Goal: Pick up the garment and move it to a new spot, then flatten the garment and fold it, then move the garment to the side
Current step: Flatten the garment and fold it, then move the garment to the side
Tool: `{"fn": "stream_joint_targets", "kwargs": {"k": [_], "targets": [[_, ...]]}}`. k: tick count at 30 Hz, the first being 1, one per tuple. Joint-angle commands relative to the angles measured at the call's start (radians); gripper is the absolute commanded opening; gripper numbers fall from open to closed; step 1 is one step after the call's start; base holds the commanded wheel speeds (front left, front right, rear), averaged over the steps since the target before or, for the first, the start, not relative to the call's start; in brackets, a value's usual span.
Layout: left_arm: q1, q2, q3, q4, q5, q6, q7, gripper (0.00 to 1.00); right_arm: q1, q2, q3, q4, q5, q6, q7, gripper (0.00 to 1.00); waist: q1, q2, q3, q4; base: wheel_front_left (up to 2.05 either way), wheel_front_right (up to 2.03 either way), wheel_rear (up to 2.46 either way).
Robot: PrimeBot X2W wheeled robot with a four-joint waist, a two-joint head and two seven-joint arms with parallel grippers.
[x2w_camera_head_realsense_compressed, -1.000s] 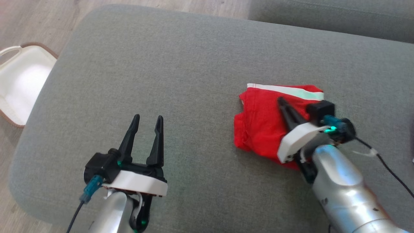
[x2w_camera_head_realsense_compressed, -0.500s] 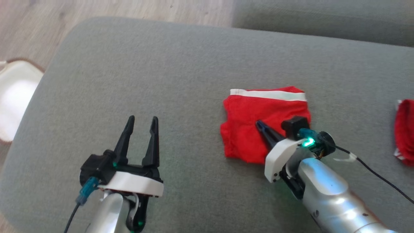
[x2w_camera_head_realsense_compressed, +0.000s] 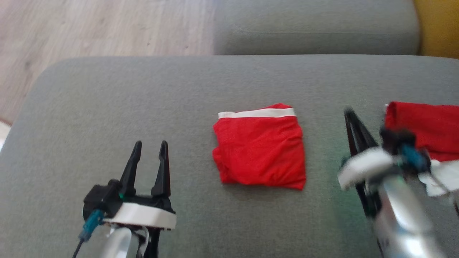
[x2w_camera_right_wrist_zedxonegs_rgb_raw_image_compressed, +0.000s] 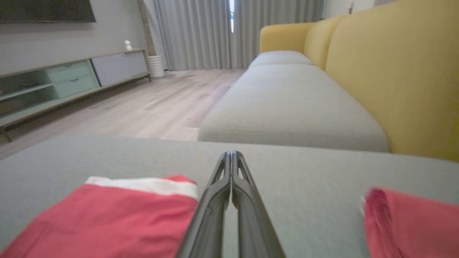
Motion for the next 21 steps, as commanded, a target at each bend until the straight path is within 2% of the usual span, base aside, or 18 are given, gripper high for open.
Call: {"fn": "stream_joint_targets", "kwargs": {"k": [1,2,3,4,12,21], "targets": [[-0.007,0.004,0.039,-0.032,0.013,0.008,-0.010,1.00,0.044,0.017,-0.012,-0.053,-0.023,-0.001,-0.012,0.00,0.0001,0.0000,-0.019,-0.026,0.00,0.00,0.00],[-0.003,0.004,0.039,-0.032,0.013,0.008,-0.010,1.00,0.072,0.022,-0.037,-0.073,-0.036,-0.001,-0.012,0.00,0.0001,0.0000,-0.023,-0.031,0.00,0.00,0.00],[0.005,0.004,0.039,-0.031,0.013,0.009,-0.010,1.00,0.124,0.034,-0.094,-0.123,-0.058,-0.001,-0.012,0.23,0.0001,0.0000,-0.030,-0.042,0.00,0.00,0.00],[0.009,0.004,0.039,-0.031,0.013,0.009,-0.010,1.00,0.151,0.040,-0.109,-0.146,-0.070,-0.001,-0.012,1.00,0.0001,0.0000,-0.033,-0.047,0.00,0.00,0.00],[0.023,0.004,0.047,-0.033,0.018,0.008,-0.010,1.00,0.283,0.058,-0.164,-0.282,-0.099,-0.001,-0.012,1.00,0.0001,0.0000,-0.040,-0.071,0.00,0.00,0.00],[0.020,0.004,0.045,-0.032,0.022,0.005,-0.010,1.00,0.333,0.059,-0.146,-0.330,-0.057,-0.001,-0.012,1.00,0.0001,0.0000,-0.037,-0.069,0.00,0.00,0.00]]}}
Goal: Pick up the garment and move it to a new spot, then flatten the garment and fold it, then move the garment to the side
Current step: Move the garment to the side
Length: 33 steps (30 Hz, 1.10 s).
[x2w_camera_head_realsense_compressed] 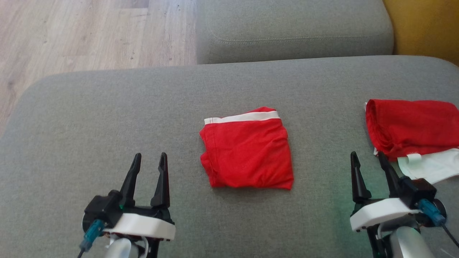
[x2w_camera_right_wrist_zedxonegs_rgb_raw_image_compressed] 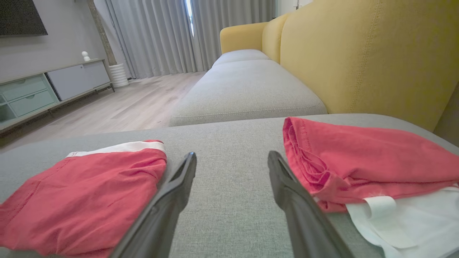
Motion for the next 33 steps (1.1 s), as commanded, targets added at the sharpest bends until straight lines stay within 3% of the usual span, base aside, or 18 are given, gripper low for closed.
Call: {"fn": "stream_joint_targets", "kwargs": {"k": [1,12,20,28,33], "targets": [[-0.034,0.003,0.039,-0.030,0.013,0.000,-0.010,1.00,-0.024,-0.003,0.026,-0.038,0.002,-0.001,-0.011,1.00,0.0001,0.0000,0.001,0.003,0.00,0.00,0.00],[-0.038,0.003,0.038,-0.030,0.012,-0.001,-0.010,1.00,-0.025,-0.003,0.029,-0.038,0.000,-0.001,-0.011,1.00,0.0001,0.0000,0.011,0.019,0.00,0.00,0.00],[-0.064,0.003,0.021,-0.029,0.009,-0.004,-0.010,1.00,-0.107,-0.003,0.046,-0.003,-0.029,-0.001,0.031,1.00,0.0001,0.0000,0.060,0.057,0.00,0.00,0.00],[-0.096,0.003,-0.001,-0.022,-0.002,-0.007,-0.010,1.00,-0.212,-0.003,0.051,0.117,-0.035,-0.001,0.130,1.00,0.0001,0.0000,0.112,0.118,0.00,0.00,0.00],[-0.111,0.003,-0.008,-0.017,-0.009,-0.008,-0.010,1.00,-0.268,-0.003,0.095,0.194,0.022,-0.001,0.159,1.00,0.0001,0.0000,0.129,0.145,0.00,0.00,0.00]]}}
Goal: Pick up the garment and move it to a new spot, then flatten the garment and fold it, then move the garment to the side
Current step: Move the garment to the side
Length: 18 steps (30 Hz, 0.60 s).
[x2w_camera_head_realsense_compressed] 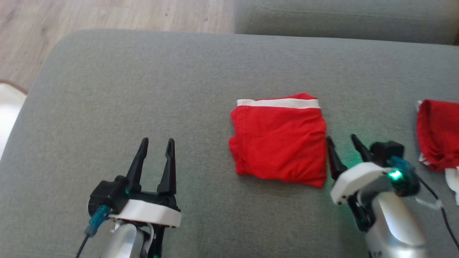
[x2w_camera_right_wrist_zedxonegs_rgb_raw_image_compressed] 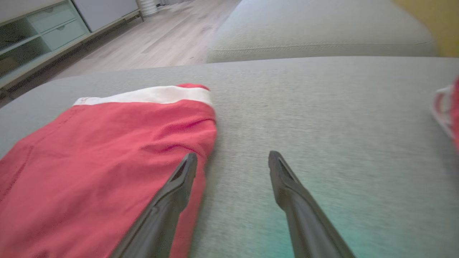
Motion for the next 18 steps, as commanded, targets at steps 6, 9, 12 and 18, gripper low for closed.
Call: {"fn": "stream_joint_targets", "kwargs": {"k": [6,9,12,18], "targets": [[-0.052,0.004,0.016,-0.017,-0.016,-0.006,-0.010,1.00,-0.110,-0.002,0.119,0.059,0.127,-0.001,0.029,1.00,-0.0001,0.0000,0.021,0.033,0.00,0.00,0.00],[-0.054,0.004,0.010,-0.017,-0.021,-0.004,-0.010,1.00,-0.134,-0.002,0.167,0.123,0.173,-0.001,0.063,1.00,-0.0001,0.0000,0.024,0.039,0.00,0.00,0.00],[-0.055,0.004,0.006,-0.016,-0.024,-0.001,-0.010,1.00,-0.153,-0.002,0.218,0.188,0.200,-0.001,0.099,1.00,-0.0001,0.0000,0.023,0.043,0.00,0.00,0.00],[-0.061,0.004,0.008,-0.015,-0.025,0.001,-0.010,1.00,-0.191,-0.002,0.316,0.258,0.219,-0.001,0.105,0.00,-0.0001,0.0000,0.019,0.041,0.00,0.00,0.00]]}}
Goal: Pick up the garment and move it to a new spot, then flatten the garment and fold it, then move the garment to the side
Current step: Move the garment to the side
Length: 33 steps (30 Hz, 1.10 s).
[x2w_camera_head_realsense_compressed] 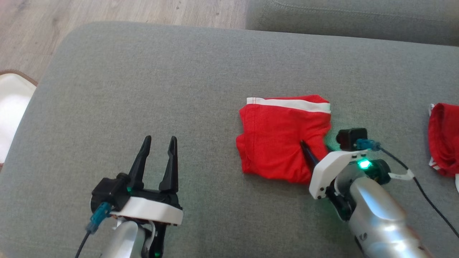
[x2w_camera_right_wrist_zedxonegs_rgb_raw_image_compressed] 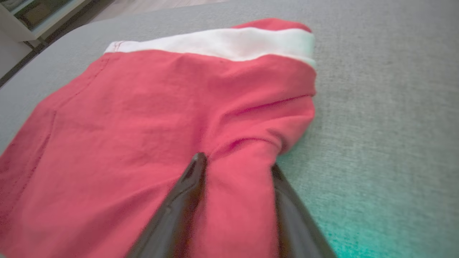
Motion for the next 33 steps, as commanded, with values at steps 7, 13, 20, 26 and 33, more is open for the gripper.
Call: {"fn": "stream_joint_targets", "kwargs": {"k": [7,13,20,26,33], "targets": [[-0.033,0.004,0.032,-0.027,-0.001,0.009,-0.010,1.00,-0.055,0.016,0.035,0.059,-0.125,-0.001,-0.110,0.00,0.0000,0.0000,-0.016,-0.020,0.00,0.00,0.00],[-0.021,0.004,0.045,-0.028,0.006,0.012,-0.010,1.00,-0.090,-0.011,-0.007,0.073,-0.240,-0.001,-0.181,0.00,0.0000,0.0000,-0.038,-0.053,0.00,0.00,0.00],[-0.005,0.004,0.053,-0.034,0.006,0.013,-0.010,1.00,-0.082,-0.135,0.013,0.039,-0.275,-0.001,-0.153,0.00,0.0000,0.0000,-0.064,-0.093,0.00,0.00,0.00],[0.003,0.004,0.056,-0.043,0.010,0.014,-0.010,1.00,-0.075,-0.301,0.082,-0.040,-0.228,-0.001,-0.086,0.00,0.0000,0.0000,-0.058,-0.118,0.00,0.00,0.00],[-0.005,0.004,0.061,-0.049,0.019,0.010,-0.010,1.00,-0.051,-0.545,0.197,-0.204,-0.093,-0.001,0.058,0.00,0.0000,0.0000,-0.030,-0.134,0.00,0.00,0.00]]}}
